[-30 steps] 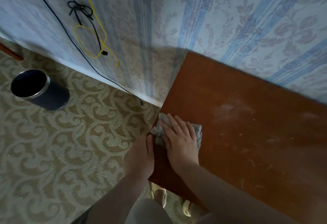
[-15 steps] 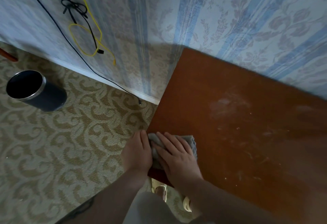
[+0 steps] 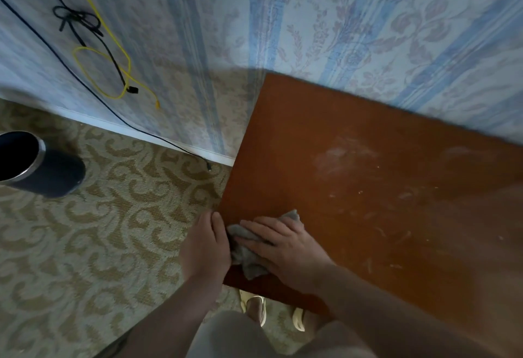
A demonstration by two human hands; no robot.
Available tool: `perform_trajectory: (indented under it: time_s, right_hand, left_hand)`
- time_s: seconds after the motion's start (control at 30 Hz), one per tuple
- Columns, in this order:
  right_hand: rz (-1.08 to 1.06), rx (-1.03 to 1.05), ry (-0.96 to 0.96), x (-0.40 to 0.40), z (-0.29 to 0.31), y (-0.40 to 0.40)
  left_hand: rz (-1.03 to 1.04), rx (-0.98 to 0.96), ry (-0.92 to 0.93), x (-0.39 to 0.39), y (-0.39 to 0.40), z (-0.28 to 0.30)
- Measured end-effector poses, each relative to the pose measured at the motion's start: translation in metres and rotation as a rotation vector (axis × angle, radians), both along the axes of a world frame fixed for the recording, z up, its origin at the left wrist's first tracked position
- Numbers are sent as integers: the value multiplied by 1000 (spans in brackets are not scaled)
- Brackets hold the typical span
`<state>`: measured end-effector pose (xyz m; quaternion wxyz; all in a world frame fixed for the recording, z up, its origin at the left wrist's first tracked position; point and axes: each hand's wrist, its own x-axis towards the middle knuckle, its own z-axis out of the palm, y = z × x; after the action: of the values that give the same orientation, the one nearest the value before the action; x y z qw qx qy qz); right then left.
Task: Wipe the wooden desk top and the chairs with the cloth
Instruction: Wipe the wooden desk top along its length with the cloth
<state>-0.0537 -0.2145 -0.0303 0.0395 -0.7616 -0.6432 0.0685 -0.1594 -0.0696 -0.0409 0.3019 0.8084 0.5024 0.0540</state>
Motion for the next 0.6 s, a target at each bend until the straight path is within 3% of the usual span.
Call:
perform_trajectory:
  time_s: [0.07, 0.2, 0.27, 0.33, 0.47, 0.6]
  right_hand:
    - [-74, 1, -20, 30, -3, 5]
    - [-621, 136, 102, 5, -3, 41]
    - [-635, 161, 111, -33, -4, 43]
    - [-502, 134, 138, -54, 0, 23]
    - [-218, 87, 23, -24, -5, -19]
    - [-621, 134, 40, -19, -5, -9]
  left_hand:
    - [-22, 32, 0, 2, -3, 2]
    - [-169, 143, -23, 2, -5, 4]
    - [-179, 148, -53, 1, -3, 2]
    - [-167, 138, -73, -2, -2, 0]
    - [-191, 180, -73, -1, -6, 2]
    - [-293, 299, -25, -1, -12, 0]
